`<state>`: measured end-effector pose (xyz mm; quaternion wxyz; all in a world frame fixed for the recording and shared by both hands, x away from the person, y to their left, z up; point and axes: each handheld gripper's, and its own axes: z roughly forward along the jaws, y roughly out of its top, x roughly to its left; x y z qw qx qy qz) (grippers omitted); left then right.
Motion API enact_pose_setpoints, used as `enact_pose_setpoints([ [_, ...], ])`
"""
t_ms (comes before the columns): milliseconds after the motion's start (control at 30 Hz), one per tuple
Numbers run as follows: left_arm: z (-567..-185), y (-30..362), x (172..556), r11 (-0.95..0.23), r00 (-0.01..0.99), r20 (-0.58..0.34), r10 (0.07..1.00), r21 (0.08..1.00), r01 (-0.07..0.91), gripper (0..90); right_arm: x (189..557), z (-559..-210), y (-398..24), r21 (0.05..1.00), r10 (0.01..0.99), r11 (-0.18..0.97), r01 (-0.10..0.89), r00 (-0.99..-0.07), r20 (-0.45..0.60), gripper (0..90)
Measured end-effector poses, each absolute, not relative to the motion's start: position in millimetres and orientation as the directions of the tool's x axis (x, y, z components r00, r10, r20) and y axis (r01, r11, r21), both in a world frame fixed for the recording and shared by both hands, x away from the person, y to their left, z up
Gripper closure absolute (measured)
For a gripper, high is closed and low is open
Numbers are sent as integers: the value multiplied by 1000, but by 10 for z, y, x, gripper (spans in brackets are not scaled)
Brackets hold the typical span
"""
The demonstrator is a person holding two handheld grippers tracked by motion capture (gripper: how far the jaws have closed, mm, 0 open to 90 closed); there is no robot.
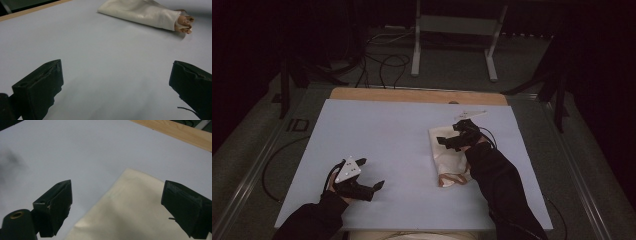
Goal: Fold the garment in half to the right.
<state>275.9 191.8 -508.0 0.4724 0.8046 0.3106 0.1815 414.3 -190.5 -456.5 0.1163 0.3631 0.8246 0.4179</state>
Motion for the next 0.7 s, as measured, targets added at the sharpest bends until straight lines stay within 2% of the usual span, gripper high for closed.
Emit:
enact_pose_setpoints([
  [700,-5093,1961,2758,-365,742,-2,670,870,332,3,3545,-4753,-2213,807,686,375,457,-722,90,99],
])
